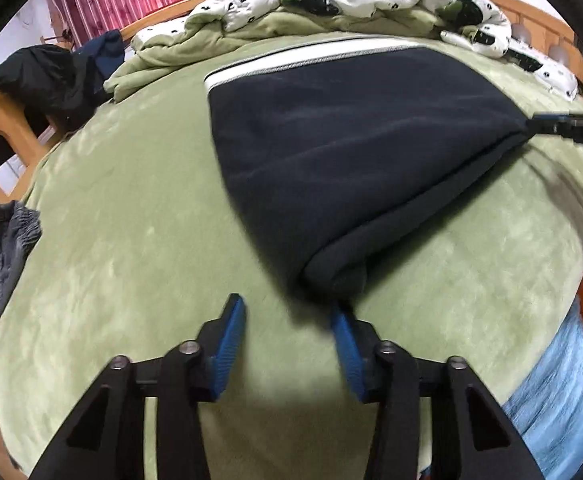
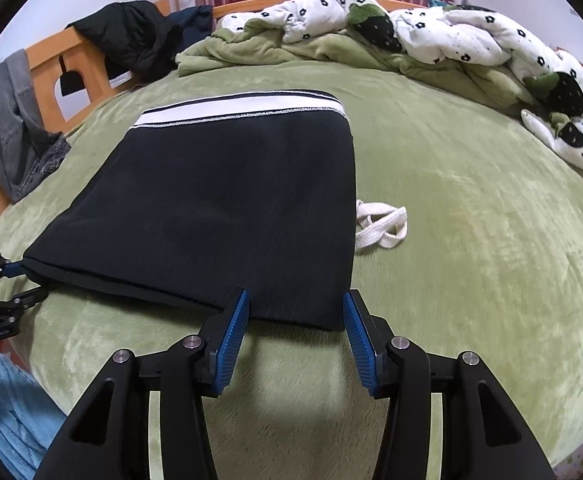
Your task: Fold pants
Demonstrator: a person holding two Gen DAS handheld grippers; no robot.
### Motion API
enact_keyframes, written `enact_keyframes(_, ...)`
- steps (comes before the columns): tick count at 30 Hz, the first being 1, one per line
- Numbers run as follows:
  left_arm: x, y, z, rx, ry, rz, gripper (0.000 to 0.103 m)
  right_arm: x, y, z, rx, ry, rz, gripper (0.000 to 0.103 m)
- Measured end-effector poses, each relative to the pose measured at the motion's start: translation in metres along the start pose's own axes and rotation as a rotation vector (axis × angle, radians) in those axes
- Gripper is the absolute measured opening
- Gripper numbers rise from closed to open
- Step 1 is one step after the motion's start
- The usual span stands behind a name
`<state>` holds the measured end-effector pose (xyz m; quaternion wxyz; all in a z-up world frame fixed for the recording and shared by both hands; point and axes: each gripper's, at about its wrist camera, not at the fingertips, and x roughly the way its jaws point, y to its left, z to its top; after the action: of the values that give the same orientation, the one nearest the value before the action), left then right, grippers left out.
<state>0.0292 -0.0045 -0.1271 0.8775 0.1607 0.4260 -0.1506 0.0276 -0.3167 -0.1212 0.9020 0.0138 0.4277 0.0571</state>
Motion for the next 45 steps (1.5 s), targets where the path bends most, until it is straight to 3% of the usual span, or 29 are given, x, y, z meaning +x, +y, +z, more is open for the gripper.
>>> enact_keyframes(3, -0.005, 0.006, 0.006, -0.078, -0.055, -0.075, 0.011, 0.002, 0.0, -0.004, 0.023, 0.013, 0.007, 0.048)
enact_keyframes(9, 0.002, 0.023, -0.012, -0.219, -0.053, -0.168, 0.014, 0.008, 0.001, -0.01, 0.017, 0.032, -0.013, 0.048)
enact_keyframes(12, 0.0, 0.022, -0.021, -0.237, -0.06, -0.199, 0.014, 0.008, 0.001, -0.009, 0.012, 0.034, -0.017, 0.048)
enact_keyframes(13, 0.002, 0.021, -0.019, -0.228, -0.064, -0.213, 0.019, 0.009, 0.001, -0.009, 0.013, 0.035, -0.018, 0.048)
enact_keyframes(15, 0.004, 0.017, -0.013, -0.199, -0.066, -0.211, 0.025, 0.01, 0.002, -0.008, 0.017, 0.039, -0.02, 0.048)
enact_keyframes(19, 0.008, 0.009, -0.002, -0.214, -0.087, -0.165, 0.026, 0.012, 0.003, -0.006, 0.028, 0.042, -0.023, 0.05)
enact_keyframes(22, 0.01, 0.015, -0.004, -0.27, -0.129, -0.132, 0.011, 0.011, 0.005, -0.007, 0.027, 0.04, -0.028, 0.05)
enact_keyframes(23, 0.006, 0.018, -0.009, -0.287, -0.168, -0.127, 0.011, 0.011, 0.005, -0.007, 0.027, 0.041, -0.028, 0.05)
enact_keyframes(25, 0.009, 0.019, -0.016, -0.307, -0.157, -0.136, 0.011, 0.011, 0.004, -0.007, 0.022, 0.048, -0.027, 0.05)
enact_keyframes(30, 0.003, 0.019, -0.028, -0.302, -0.103, -0.154, 0.013, 0.01, 0.004, -0.011, -0.044, 0.067, -0.014, 0.05)
enact_keyframes(33, -0.012, 0.025, -0.031, -0.293, -0.082, -0.117, 0.013, -0.014, -0.005, -0.006, -0.052, -0.028, -0.017, 0.05)
enact_keyframes(36, -0.035, 0.035, -0.029, -0.304, -0.132, -0.102, 0.019, -0.031, -0.014, 0.006, -0.019, -0.111, 0.011, 0.05)
enact_keyframes(38, -0.044, 0.041, -0.02, -0.31, -0.177, -0.128, 0.02, -0.033, -0.015, 0.016, -0.016, -0.141, 0.019, 0.05)
enact_keyframes(40, -0.044, 0.042, 0.002, -0.325, -0.21, -0.132, 0.032, -0.027, -0.01, 0.027, -0.009, -0.157, 0.032, 0.05)
enact_keyframes(45, 0.0, 0.033, 0.041, -0.331, -0.176, -0.145, 0.035, 0.008, -0.002, 0.026, -0.039, -0.138, 0.047, 0.05)
